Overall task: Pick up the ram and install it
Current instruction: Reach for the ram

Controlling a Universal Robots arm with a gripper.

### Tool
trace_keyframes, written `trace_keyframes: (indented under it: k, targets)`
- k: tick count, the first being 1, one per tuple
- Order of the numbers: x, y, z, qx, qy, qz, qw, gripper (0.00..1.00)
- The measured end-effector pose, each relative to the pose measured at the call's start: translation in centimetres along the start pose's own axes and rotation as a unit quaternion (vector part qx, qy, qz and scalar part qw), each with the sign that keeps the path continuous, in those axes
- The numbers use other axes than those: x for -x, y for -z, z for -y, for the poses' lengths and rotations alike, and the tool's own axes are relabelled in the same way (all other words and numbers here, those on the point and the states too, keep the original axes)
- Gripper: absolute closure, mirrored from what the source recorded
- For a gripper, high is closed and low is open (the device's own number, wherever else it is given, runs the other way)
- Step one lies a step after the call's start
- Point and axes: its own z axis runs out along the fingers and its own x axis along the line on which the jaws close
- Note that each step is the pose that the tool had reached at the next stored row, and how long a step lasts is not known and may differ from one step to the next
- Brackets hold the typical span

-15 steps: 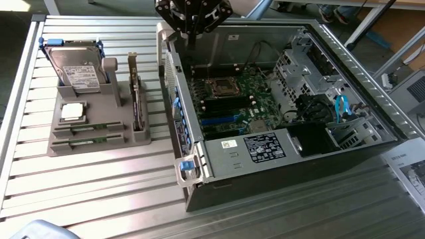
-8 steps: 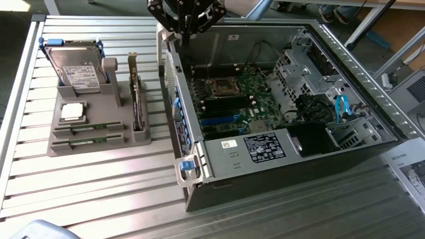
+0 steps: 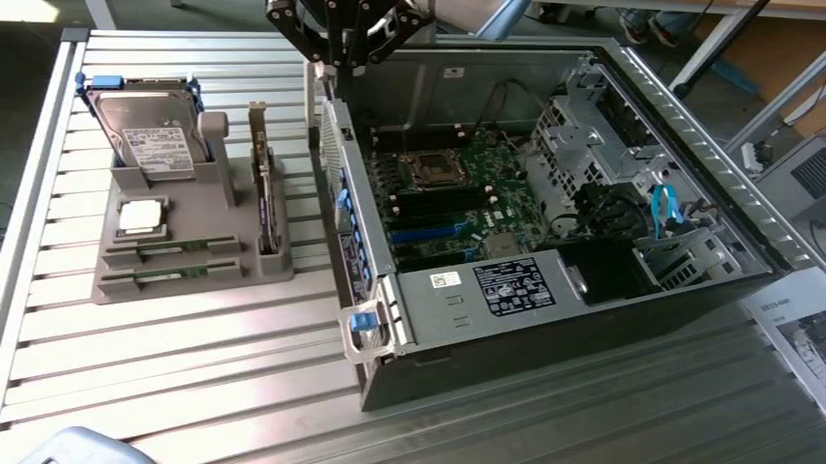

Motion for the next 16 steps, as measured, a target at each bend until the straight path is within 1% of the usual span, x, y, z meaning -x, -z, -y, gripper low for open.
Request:
trace_keyframes:
  k: [16]
  targets:
    - [-2.6,0.07,0.20,0.0000,0.000,0.0000,1.0000,0.90]
